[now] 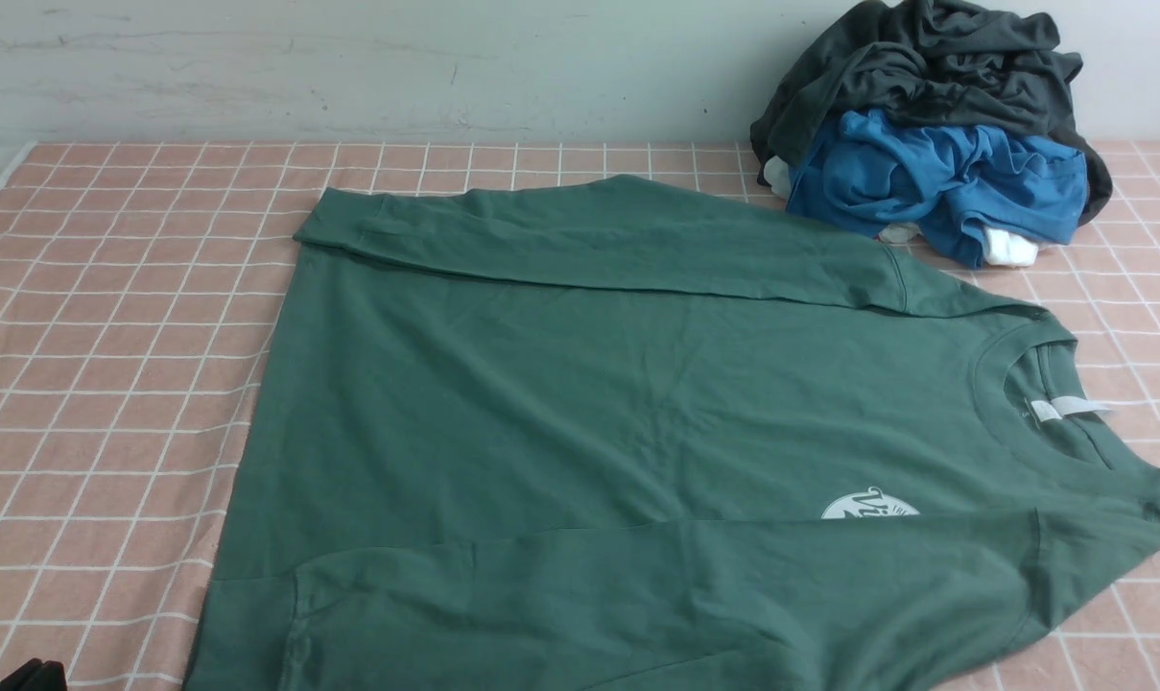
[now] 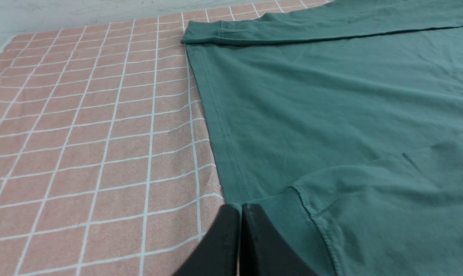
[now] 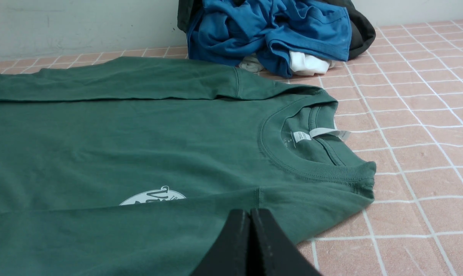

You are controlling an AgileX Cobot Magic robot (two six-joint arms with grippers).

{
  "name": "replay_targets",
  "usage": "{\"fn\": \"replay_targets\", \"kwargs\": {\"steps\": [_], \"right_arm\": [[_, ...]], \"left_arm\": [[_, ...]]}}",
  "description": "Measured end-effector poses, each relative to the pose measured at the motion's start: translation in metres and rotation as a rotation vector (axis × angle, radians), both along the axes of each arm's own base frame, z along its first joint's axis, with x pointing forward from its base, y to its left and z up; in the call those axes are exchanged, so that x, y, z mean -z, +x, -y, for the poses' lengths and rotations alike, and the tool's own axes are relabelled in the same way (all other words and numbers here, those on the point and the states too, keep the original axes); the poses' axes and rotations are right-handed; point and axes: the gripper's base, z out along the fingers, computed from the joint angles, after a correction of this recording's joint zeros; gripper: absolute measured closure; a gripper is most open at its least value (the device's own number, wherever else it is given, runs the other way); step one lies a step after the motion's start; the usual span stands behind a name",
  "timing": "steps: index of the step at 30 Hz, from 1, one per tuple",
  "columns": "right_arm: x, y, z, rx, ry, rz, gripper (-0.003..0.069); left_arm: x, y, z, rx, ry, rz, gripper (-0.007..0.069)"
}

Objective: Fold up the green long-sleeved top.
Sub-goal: Use the left arm to clamp the cuff closest to it

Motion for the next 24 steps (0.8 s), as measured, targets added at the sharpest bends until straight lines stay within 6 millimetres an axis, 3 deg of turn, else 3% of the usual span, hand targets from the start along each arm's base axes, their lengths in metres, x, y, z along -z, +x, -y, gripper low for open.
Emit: {"fn": "replay_targets", "kwargs": {"steps": [7,13,17,21,24], "right_arm": [[-0.011,0.002,0.0,0.005,0.025,0.143,0.0673],[-0.061,-0.01,0.003,0.026,0.086,0.718,0.0673],[-0.076,-0.02,0.006,0.034,0.134,0.917,0.0673],[-0.08,-0.024,0.006,0.036,0.141,0.969,0.0673],[-0.109,-0.027,0.006,0.028,0.133,0.936,0.0673]], "left_arm": [[-0.009,0.003,-0.001,0.004,0.066,0.138,0.0628],[-0.058,-0.006,0.006,0.056,0.075,0.706,0.0628],[-0.082,-0.022,0.005,0.072,-0.063,1.009,0.0628],[-0.1,-0.029,-0.003,0.036,-0.235,1.096,0.0628],[-0.148,-0.025,-0.007,0.008,-0.324,1.016,0.0628]]}}
